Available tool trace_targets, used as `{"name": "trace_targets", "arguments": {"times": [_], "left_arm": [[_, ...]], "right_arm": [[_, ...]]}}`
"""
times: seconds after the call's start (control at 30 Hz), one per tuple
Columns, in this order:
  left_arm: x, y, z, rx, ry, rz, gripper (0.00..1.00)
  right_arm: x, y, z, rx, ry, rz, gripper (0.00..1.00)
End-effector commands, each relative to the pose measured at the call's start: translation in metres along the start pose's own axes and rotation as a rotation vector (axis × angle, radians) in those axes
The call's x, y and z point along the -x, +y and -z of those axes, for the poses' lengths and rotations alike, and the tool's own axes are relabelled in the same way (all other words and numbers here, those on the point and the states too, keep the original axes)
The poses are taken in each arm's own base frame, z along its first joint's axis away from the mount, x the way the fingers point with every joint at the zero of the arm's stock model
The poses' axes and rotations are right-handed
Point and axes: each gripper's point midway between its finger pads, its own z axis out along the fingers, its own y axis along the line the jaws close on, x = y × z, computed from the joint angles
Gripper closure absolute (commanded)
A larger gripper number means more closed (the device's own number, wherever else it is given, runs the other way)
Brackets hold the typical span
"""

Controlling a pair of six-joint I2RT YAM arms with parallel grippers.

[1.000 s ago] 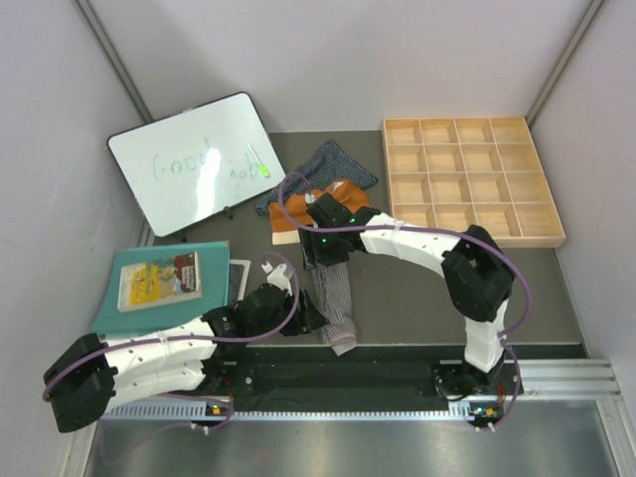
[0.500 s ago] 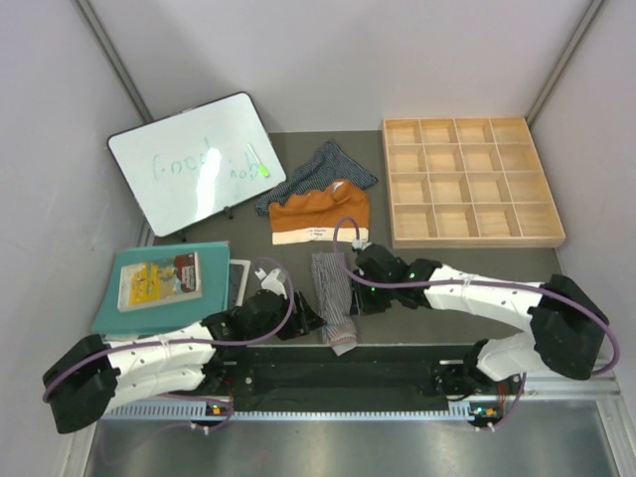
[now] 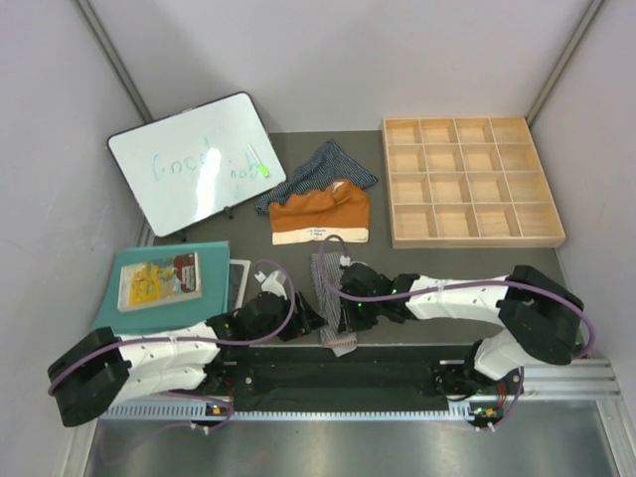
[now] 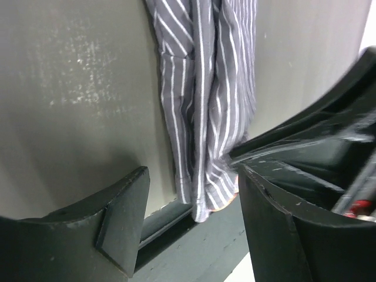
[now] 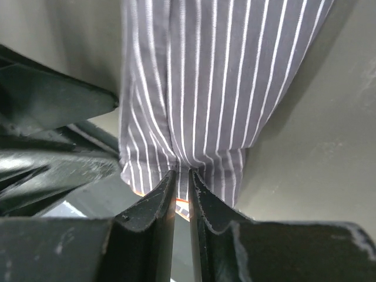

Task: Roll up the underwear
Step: Roll the underwear to the center of the board.

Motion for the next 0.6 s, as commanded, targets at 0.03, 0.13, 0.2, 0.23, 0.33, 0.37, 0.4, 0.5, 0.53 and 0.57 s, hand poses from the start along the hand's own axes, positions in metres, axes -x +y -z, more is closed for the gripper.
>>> {"name": "trace_targets", "arguments": {"times": [0.03,0.13,0.2,0.23,0.33,0.37,0.4,0.5,0.53,0.57], "left_arm": [[-0.001,-0.002,-0.006,-0.030,-0.008,0.014,0.34],[-0.005,0.002,-0.009,-0.020,0.008,0.021,0.35],[-0.006,0.003,-0.011,-0.017,0.009,0.031,0.37],[-0.013,0.006,-0.011,-0.011,0.046,0.035,0.38],[-0.020,0.014,-0.013,0.023,0.076,0.050,0.43],[-0.023,0.018,-0.013,0.039,0.084,0.052,0.44],[-0.025,0.020,-0.012,0.047,0.089,0.062,0.46],[-0.031,0.027,-0.012,0.070,0.097,0.073,0.50],[-0.032,0.028,-0.013,0.077,0.100,0.071,0.51],[-0.033,0.028,-0.014,0.078,0.100,0.066,0.55]], "right_arm": [[-0.012,-0.002,-0.012,-0.004,0.014,-0.022,0.86],[-0.014,-0.006,-0.015,-0.013,0.017,-0.029,0.86],[-0.014,-0.006,-0.016,-0.014,0.016,-0.032,0.86],[-0.014,-0.006,-0.016,-0.014,0.016,-0.035,0.86],[-0.012,-0.005,-0.015,-0.009,0.010,-0.034,0.86],[-0.012,-0.004,-0.015,-0.008,0.008,-0.037,0.86],[-0.012,-0.004,-0.015,-0.006,0.007,-0.037,0.86],[-0.011,-0.002,-0.015,0.005,0.003,-0.039,0.86],[-0.011,-0.001,-0.015,0.010,0.003,-0.039,0.86],[-0.011,0.000,-0.015,0.013,0.004,-0.039,0.86]]}}
